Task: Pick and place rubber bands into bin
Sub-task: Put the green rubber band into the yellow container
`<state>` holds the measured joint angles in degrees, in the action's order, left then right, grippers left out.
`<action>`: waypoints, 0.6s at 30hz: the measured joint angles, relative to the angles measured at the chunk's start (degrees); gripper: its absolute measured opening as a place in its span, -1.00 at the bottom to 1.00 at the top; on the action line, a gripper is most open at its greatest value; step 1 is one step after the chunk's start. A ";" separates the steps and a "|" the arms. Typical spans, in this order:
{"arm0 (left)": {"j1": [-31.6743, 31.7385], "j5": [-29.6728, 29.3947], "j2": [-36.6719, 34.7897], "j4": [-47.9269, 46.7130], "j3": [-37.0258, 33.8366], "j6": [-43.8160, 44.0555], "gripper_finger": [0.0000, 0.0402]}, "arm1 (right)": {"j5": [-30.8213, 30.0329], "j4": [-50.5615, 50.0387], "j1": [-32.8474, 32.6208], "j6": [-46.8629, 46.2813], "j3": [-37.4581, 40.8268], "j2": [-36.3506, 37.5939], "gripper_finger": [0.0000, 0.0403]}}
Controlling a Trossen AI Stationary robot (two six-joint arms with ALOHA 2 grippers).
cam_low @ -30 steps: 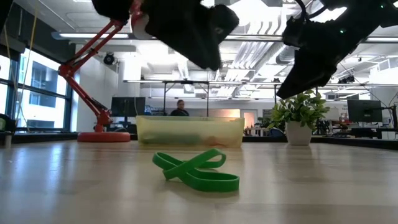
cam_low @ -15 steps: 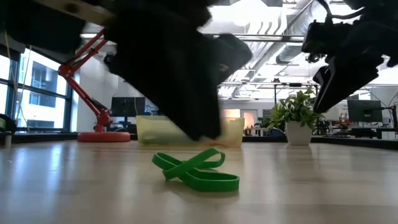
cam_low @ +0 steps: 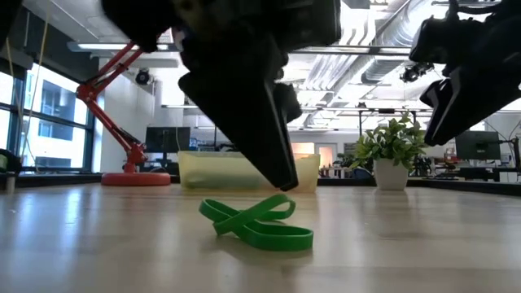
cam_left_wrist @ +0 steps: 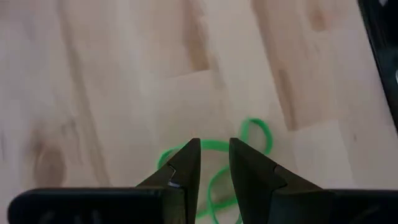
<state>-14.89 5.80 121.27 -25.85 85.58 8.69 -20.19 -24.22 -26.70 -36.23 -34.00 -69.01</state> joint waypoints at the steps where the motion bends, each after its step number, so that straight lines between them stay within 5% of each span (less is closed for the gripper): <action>1: 0.07 0.11 0.00 -0.02 0.00 2.15 -0.63 | -0.48 0.00 -0.24 0.00 0.00 0.00 -0.31; 9: 0.19 3.27 0.54 0.39 0.06 13.53 -0.63 | -1.76 -0.26 -0.74 0.20 0.02 0.00 -0.31; 18: 0.24 4.24 0.86 0.37 0.04 16.65 -0.63 | -1.78 -0.45 -0.74 0.56 0.04 -0.02 -0.31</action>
<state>-14.66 10.04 122.13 -25.47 85.62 25.33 -21.98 -24.67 -27.44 -35.67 -33.95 -69.04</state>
